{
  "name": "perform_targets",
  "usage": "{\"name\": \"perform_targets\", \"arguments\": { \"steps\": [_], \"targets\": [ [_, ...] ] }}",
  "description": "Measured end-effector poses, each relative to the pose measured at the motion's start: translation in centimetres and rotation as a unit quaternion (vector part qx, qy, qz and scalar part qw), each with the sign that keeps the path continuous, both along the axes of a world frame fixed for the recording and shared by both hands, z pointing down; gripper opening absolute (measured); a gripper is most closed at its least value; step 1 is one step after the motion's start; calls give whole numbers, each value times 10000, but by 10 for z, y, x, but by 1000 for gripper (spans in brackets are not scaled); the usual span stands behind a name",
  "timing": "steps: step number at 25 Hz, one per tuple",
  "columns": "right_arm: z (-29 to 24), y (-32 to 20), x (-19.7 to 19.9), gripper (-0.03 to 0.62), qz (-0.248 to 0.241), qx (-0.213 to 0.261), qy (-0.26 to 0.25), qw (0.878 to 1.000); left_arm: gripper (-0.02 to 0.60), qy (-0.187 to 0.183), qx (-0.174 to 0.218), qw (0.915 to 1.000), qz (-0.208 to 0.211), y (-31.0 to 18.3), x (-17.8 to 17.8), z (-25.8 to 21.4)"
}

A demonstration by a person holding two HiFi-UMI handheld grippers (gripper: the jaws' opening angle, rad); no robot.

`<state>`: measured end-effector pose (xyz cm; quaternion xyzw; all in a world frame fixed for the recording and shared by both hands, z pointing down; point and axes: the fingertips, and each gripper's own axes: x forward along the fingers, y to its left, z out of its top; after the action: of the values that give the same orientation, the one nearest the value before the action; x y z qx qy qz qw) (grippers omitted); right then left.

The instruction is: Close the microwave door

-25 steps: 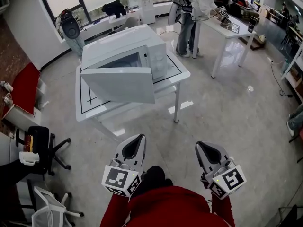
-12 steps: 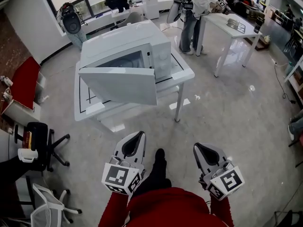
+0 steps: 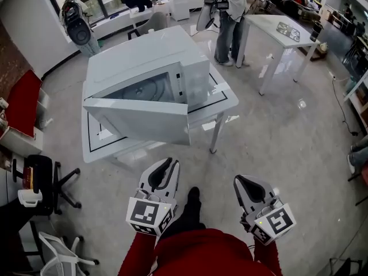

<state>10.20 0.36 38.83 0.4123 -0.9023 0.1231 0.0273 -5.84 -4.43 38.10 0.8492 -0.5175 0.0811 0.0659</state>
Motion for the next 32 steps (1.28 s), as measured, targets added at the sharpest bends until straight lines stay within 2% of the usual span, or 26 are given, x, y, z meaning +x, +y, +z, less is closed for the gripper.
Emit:
{"name": "perform_targets", "arguments": {
  "steps": [7,11,16,20,32],
  "targets": [
    [-6,-39,-13,15,-69,-36,-123,9999,165,-191,-141,9997,5,-39,-2,3],
    [-2,-52,-18,14,-69,-157,-30,9998,192,-257,-230,9994,-26,-56,-5,7],
    [-1,-64,-21,14,-18,-217,10,9998,192,-216,-298,9992,-138,-75,-12,12],
    [-1,-71,-19,14,42,-251,57,9997,192,-335,-190,9989,-258,-83,-14,11],
    [-1,-96,-29,14,-32,-230,74,9997,192,-67,-335,9992,-219,-117,-13,10]
  ]
}}
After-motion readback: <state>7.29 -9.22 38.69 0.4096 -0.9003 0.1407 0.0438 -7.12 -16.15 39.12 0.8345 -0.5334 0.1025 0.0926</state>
